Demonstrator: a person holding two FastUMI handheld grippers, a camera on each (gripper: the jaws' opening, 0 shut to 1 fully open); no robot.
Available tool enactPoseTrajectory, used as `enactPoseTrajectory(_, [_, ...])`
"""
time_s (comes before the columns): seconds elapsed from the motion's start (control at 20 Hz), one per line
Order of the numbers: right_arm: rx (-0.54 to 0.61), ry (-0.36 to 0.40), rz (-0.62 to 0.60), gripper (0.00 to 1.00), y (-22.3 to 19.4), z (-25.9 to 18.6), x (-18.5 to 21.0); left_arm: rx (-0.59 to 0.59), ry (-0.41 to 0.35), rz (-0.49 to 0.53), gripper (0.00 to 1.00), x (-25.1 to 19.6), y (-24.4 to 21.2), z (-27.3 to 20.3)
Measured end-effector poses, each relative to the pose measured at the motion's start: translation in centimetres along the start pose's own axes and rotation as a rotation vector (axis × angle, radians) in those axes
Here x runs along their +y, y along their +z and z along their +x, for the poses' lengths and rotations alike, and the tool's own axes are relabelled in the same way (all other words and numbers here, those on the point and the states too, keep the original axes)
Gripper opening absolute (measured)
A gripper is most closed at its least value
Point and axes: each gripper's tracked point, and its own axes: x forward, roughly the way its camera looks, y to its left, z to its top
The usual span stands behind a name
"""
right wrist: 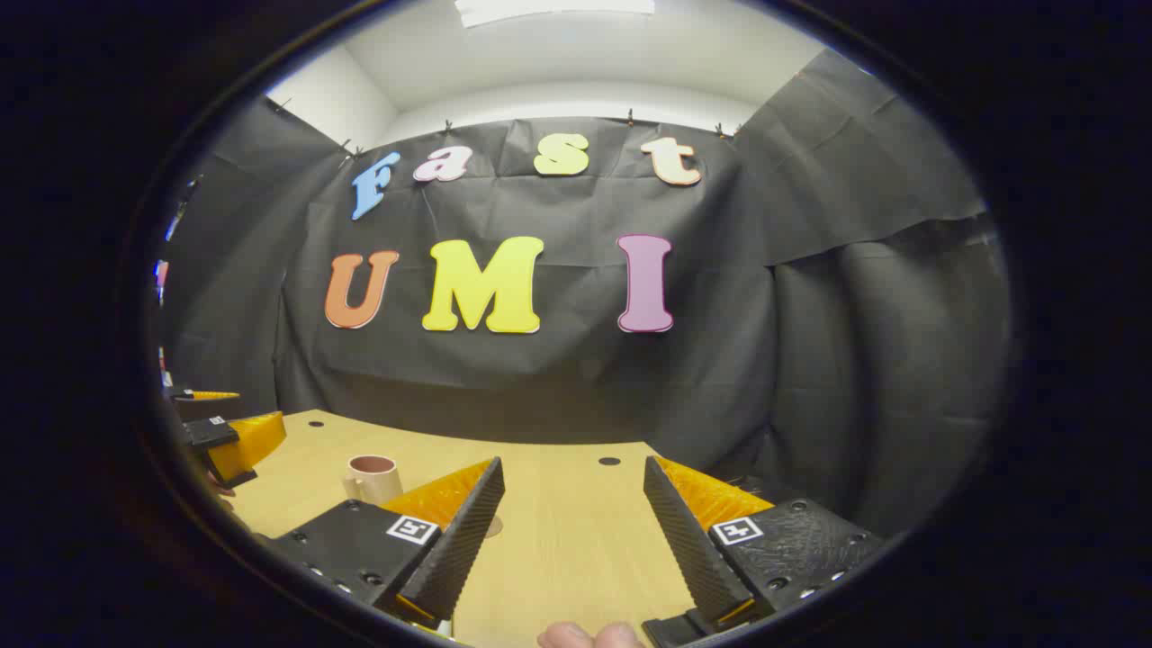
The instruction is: Put the toothbrush and toothpaste on the desktop into the cup, then pick up the cup and place it on the coaster on the desktop.
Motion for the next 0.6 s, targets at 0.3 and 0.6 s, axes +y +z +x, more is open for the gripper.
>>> enactPoseTrajectory(0.3, [0.023, 0.000, 0.026, 0.94, -0.6, 0.0, -0.4, 0.009, 0.002, 0.006, 1.00, -0.1, -0.1, -0.3])
enactPoseTrajectory(0.6, [0.020, -0.009, 0.035, 0.94, -0.4, 0.0, -1.2, 0.023, -0.002, 0.005, 1.00, -0.3, -0.4, -0.5])
